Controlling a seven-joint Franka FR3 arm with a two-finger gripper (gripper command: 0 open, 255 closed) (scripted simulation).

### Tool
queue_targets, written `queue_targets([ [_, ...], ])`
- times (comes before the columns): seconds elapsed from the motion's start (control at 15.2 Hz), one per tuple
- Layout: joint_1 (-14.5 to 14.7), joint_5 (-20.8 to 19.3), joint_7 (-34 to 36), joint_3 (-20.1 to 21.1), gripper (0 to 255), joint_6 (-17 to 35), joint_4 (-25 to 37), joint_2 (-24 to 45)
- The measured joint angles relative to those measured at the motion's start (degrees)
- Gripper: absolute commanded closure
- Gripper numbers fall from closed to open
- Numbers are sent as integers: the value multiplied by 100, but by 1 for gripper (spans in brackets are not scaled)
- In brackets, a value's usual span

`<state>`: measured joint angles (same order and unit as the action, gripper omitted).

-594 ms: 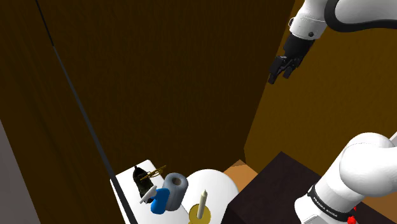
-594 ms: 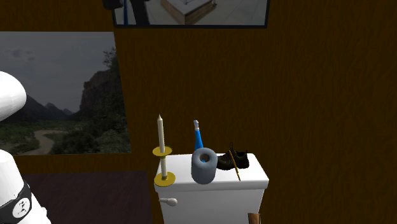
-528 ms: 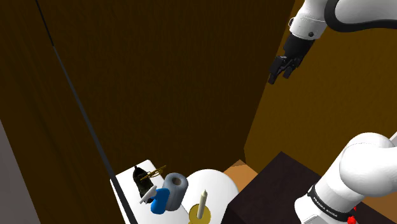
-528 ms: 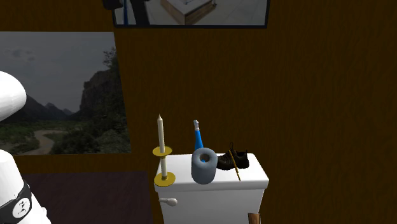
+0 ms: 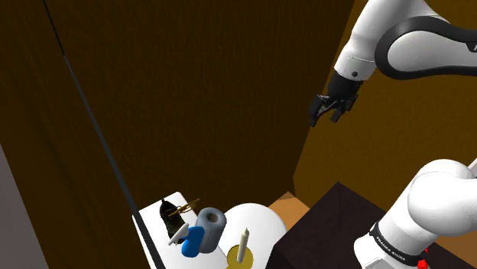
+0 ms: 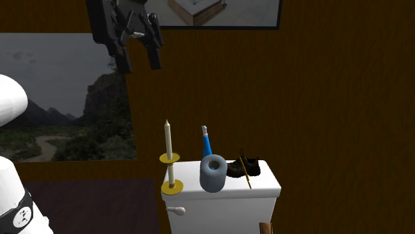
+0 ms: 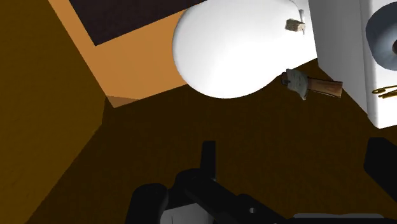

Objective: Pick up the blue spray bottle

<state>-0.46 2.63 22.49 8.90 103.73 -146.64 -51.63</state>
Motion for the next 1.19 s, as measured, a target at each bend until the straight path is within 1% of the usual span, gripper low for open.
queue_targets([
  [0.2,31,374,601,282,0,368,-462,-78],
  [0.46,112,917,1408,721,0,932,-918,19],
  [0.66,229,1389,2066,1153,0,1434,-1196,203],
  [0.99,316,2102,3046,1837,0,2425,-1413,854],
  [1.12,256,2342,3379,2133,0,2974,-1407,1350],
  [1.19,261,2457,3613,2303,0,3147,-1355,1522],
])
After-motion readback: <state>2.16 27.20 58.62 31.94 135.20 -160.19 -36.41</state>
